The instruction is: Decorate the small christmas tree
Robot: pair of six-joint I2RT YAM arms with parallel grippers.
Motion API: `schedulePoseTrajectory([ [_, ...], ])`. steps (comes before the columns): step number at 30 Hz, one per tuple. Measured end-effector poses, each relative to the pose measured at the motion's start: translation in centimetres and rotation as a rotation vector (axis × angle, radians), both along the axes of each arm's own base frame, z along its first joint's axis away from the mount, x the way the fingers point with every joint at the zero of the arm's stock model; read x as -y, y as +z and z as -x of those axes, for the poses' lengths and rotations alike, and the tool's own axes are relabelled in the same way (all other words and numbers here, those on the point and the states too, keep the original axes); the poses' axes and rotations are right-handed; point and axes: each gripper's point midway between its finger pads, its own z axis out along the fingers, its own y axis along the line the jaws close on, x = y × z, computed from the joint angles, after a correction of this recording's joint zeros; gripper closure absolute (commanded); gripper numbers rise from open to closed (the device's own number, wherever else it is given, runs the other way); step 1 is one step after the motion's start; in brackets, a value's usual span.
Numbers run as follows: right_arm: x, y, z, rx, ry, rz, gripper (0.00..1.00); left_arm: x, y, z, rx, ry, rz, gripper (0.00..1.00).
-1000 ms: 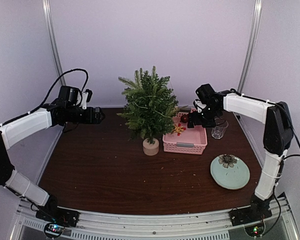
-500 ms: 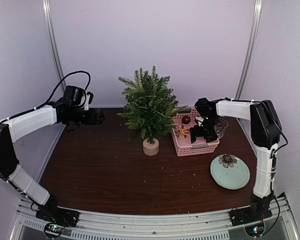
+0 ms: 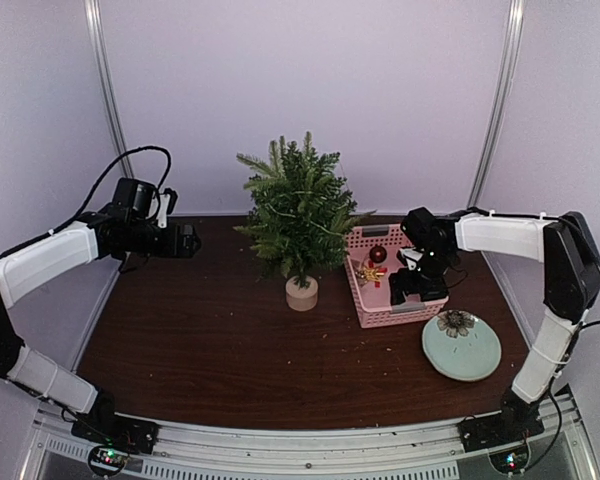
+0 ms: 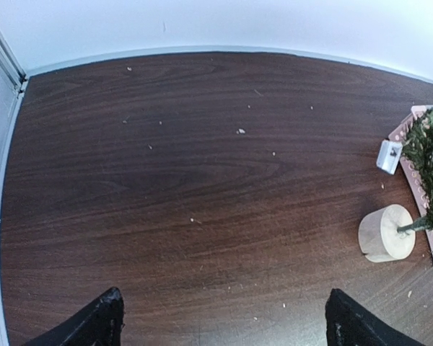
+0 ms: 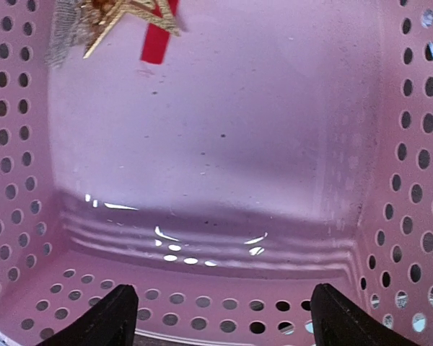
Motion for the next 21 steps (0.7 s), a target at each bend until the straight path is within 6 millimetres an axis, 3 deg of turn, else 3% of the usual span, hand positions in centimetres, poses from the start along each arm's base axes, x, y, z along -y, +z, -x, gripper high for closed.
schedulePoseTrajectory([
  [3, -1.4, 0.6, 0.4, 0.02, 0.039, -0.049, 0.16, 0.3, -0.3, 0.4, -0.021, -0.018, 0.007, 0.02],
  [7, -3.2, 2.2, -1.2, 0.108, 0.139, -0.111, 0.21, 0.9, -0.5, 0.6, -0.041, -0.048, 0.026, 0.03],
  [13, -4.4, 5.7, -8.3, 0.289, 0.251, -0.229, 0.32, 2.0, -0.6, -1.0, -0.085, -0.08, 0.027, 0.02],
  [18, -2.8, 3.7, -12.0, 0.32, 0.315, -0.237, 0.46, 2.2, -0.5, -1.6, -0.095, -0.08, 0.026, 0.02],
  [21, -3.2, 2.4, -13.5, 0.326, 0.389, -0.218, 0.5, 2.3, -0.7, -1.6, -0.108, -0.078, 0.028, 0.02],
])
